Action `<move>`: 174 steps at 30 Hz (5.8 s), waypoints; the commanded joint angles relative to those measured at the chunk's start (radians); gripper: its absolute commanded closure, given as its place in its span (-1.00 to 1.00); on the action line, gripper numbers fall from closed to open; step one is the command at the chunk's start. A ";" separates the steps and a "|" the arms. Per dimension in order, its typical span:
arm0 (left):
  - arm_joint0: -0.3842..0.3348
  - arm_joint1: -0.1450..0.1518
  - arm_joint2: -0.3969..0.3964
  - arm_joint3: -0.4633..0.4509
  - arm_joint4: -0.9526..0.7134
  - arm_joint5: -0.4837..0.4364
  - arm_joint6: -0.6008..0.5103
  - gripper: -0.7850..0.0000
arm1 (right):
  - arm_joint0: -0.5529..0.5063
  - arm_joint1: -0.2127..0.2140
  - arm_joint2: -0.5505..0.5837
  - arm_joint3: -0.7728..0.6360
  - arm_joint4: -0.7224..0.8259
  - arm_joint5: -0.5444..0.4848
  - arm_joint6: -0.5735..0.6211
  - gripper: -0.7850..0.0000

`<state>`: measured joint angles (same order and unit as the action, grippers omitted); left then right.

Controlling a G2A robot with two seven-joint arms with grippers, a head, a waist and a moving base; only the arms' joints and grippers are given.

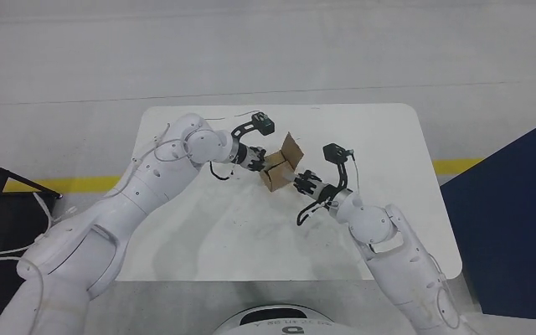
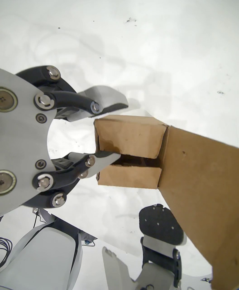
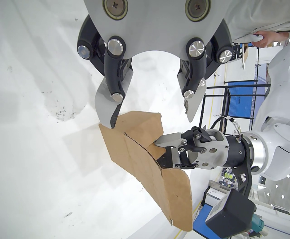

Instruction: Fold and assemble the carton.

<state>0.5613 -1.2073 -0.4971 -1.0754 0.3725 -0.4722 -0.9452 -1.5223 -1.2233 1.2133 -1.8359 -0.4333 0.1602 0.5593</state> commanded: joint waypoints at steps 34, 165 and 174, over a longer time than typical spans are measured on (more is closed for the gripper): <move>0.053 0.056 -0.159 0.087 0.275 -0.322 0.279 -1.00 | -0.077 0.015 0.157 -0.163 0.025 0.080 -0.209 0.20; 0.159 0.083 -0.300 0.056 0.409 -0.338 0.369 -1.00 | 0.294 -0.075 -0.135 0.270 0.232 0.184 0.106 -0.44; 0.160 0.079 -0.297 0.048 0.395 -0.349 0.370 -1.00 | 0.290 -0.073 -0.144 0.274 0.241 0.169 0.111 -0.12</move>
<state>0.7218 -1.1279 -0.7942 -1.0283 0.7679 -0.8196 -0.5748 -1.2321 -1.2966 1.0703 -1.5622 -0.1923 0.3301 0.6705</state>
